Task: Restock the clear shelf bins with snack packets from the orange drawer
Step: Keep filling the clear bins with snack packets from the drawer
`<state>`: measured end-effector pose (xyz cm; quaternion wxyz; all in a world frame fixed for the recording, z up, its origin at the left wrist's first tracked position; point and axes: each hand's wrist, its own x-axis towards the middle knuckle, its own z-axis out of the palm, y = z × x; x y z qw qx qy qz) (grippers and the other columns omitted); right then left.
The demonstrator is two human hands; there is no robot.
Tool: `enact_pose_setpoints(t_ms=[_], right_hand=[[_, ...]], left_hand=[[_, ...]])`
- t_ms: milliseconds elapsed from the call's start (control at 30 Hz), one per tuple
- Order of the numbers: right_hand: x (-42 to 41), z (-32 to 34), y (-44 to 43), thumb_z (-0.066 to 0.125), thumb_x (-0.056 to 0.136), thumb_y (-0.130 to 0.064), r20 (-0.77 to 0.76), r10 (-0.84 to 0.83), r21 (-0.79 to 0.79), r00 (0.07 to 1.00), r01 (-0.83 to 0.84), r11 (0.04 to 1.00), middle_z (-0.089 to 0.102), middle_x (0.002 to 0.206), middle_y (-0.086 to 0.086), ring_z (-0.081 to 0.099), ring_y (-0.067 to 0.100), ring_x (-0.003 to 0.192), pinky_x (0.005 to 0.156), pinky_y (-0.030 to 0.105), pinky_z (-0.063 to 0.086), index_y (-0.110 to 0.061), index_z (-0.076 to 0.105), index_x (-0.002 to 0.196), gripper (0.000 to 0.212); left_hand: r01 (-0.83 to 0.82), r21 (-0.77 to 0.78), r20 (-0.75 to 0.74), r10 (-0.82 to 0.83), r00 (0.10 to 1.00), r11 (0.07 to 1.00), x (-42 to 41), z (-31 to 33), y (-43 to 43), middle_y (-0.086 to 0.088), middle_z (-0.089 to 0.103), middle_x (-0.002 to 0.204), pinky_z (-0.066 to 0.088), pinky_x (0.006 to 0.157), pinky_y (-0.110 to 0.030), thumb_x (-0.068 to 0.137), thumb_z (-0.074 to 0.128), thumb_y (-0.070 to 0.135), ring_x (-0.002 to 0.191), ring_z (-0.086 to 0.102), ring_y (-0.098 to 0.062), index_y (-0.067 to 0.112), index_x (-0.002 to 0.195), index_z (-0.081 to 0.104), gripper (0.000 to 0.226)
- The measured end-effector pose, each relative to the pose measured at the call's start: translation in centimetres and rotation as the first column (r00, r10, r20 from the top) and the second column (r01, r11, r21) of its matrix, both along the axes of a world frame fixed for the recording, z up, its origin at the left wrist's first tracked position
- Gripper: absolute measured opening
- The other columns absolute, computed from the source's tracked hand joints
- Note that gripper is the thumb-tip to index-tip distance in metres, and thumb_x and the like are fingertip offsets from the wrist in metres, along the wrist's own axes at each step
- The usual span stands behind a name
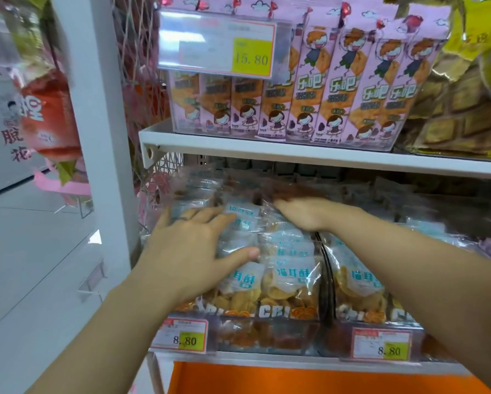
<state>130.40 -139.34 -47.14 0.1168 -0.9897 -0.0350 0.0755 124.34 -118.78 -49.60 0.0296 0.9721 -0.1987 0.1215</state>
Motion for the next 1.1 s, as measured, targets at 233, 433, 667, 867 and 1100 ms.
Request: enact_pose_setpoints(t_ms=[233, 433, 667, 867, 1100], right_hand=[[1.6, 0.7, 0.7, 0.025, 0.103, -0.04, 0.213, 0.022, -0.053, 0.977, -0.011, 0.999, 0.049, 0.138, 0.011, 0.052, 0.028, 0.118, 0.101, 0.038, 0.042, -0.019, 0.049, 0.134, 0.045], [5.1, -0.3, 2.9, 0.024, 0.101, -0.031, 0.111, 0.143, -0.161, 0.983, -0.125, 0.979, 0.057, 0.129, 0.006, 0.056, 0.023, 0.108, 0.093, 0.04, 0.047, -0.019, 0.057, 0.121, 0.04], [5.7, -0.8, 3.3, 0.026, 0.102, -0.027, 0.129, 0.246, -0.133, 0.961, -0.229, 0.964, 0.054, 0.132, 0.008, 0.051, 0.023, 0.116, 0.102, 0.041, 0.039, -0.011, 0.056, 0.123, 0.04], [5.0, -0.8, 3.8, 0.036, 0.101, -0.029, 0.178, 0.316, 0.08, 0.932, -0.333, 0.939, 0.045, 0.145, 0.004, 0.044, 0.024, 0.128, 0.109, 0.043, 0.034, -0.023, 0.049, 0.136, 0.038], [4.3, -0.4, 3.3, 0.028, 0.102, -0.029, 0.217, 0.175, 0.178, 0.96, -0.216, 0.96, 0.05, 0.139, 0.002, 0.051, 0.022, 0.119, 0.1, 0.037, 0.042, -0.029, 0.048, 0.137, 0.04]], left_hand=[[0.035, -0.083, 0.043, -0.032, 0.999, 0.996, 0.7, -1.0, 0.3, 0.02, 0.036, 0.148, 0.01, 0.116, -0.047, 0.063, -0.003, 0.087, 0.137, 0.032, -0.007, 0.042, 0.143, 0.03, 0.098], [0.062, -0.107, 0.026, -0.06, 0.998, 0.992, 1.2, -0.7, 1.0, 0.019, 0.035, 0.149, 0.01, 0.117, -0.044, 0.057, -0.002, 0.089, 0.137, 0.031, -0.006, 0.042, 0.144, 0.028, 0.103], [0.066, -0.11, 0.011, -0.065, 0.998, 0.992, 1.3, -0.9, 1.4, 0.023, 0.033, 0.148, 0.01, 0.116, -0.042, 0.057, -0.003, 0.089, 0.137, 0.029, -0.003, 0.044, 0.143, 0.027, 0.101], [0.071, -0.122, -0.001, -0.072, 0.997, 0.99, 1.1, -0.7, 1.3, 0.021, 0.035, 0.148, 0.009, 0.117, -0.041, 0.057, -0.001, 0.089, 0.137, 0.03, -0.004, 0.044, 0.143, 0.027, 0.102], [0.073, -0.119, -0.005, -0.074, 0.997, 0.99, 1.2, -0.5, 1.3, 0.02, 0.035, 0.148, 0.009, 0.117, -0.042, 0.057, -0.001, 0.089, 0.137, 0.03, -0.005, 0.043, 0.144, 0.027, 0.102]])
